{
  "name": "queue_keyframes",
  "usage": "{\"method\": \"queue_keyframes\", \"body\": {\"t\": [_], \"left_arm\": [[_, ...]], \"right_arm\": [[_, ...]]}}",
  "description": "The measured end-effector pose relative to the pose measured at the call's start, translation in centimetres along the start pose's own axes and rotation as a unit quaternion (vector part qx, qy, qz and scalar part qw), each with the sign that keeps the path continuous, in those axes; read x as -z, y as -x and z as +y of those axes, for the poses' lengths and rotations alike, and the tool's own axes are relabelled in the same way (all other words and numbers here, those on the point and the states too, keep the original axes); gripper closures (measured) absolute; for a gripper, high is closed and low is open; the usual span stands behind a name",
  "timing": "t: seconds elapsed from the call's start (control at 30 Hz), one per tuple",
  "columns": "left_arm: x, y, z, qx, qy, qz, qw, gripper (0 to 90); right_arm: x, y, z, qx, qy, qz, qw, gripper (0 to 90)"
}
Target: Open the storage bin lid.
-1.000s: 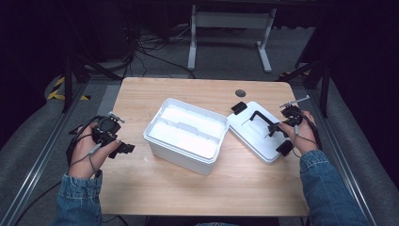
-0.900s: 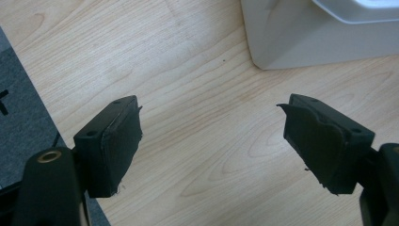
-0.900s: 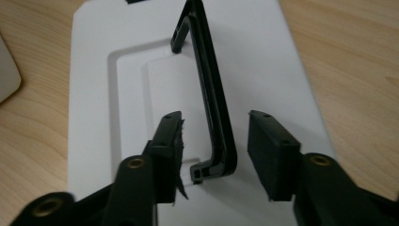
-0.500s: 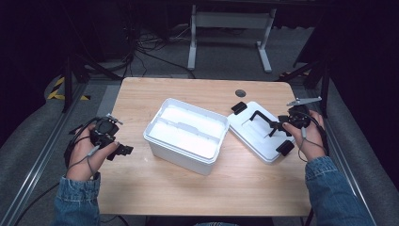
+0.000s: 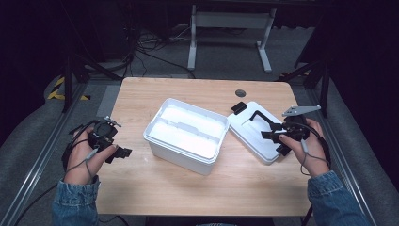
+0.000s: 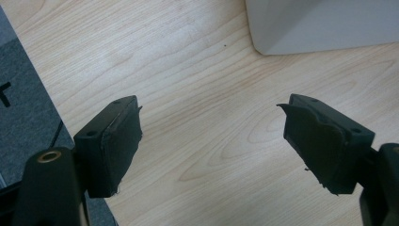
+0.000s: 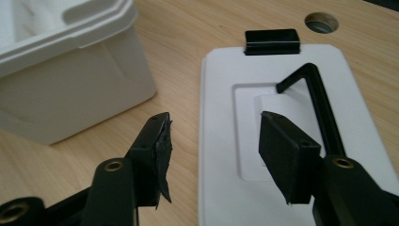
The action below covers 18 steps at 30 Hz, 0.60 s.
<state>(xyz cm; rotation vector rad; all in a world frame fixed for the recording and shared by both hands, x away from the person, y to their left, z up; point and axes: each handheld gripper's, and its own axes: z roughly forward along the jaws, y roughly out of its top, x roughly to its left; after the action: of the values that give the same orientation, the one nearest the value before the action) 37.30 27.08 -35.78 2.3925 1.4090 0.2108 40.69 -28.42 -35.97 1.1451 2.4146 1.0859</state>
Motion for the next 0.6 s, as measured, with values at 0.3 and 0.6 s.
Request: {"method": "queue_keyframes", "body": {"t": [0.3, 0.6], "left_arm": [[-0.2, -0.1, 0.4, -0.004, -0.002, -0.003, 1.0, 20.2], [-0.2, -0.1, 0.6, -0.006, 0.0, -0.005, 1.0, 19.7]], "right_arm": [[0.5, -2.7, -1.2, 0.022, 0.015, 0.053, 0.9983, 45.0], [0.5, -4.5, -2.8, 0.022, 0.019, 0.059, 0.9978, 45.4]]}}
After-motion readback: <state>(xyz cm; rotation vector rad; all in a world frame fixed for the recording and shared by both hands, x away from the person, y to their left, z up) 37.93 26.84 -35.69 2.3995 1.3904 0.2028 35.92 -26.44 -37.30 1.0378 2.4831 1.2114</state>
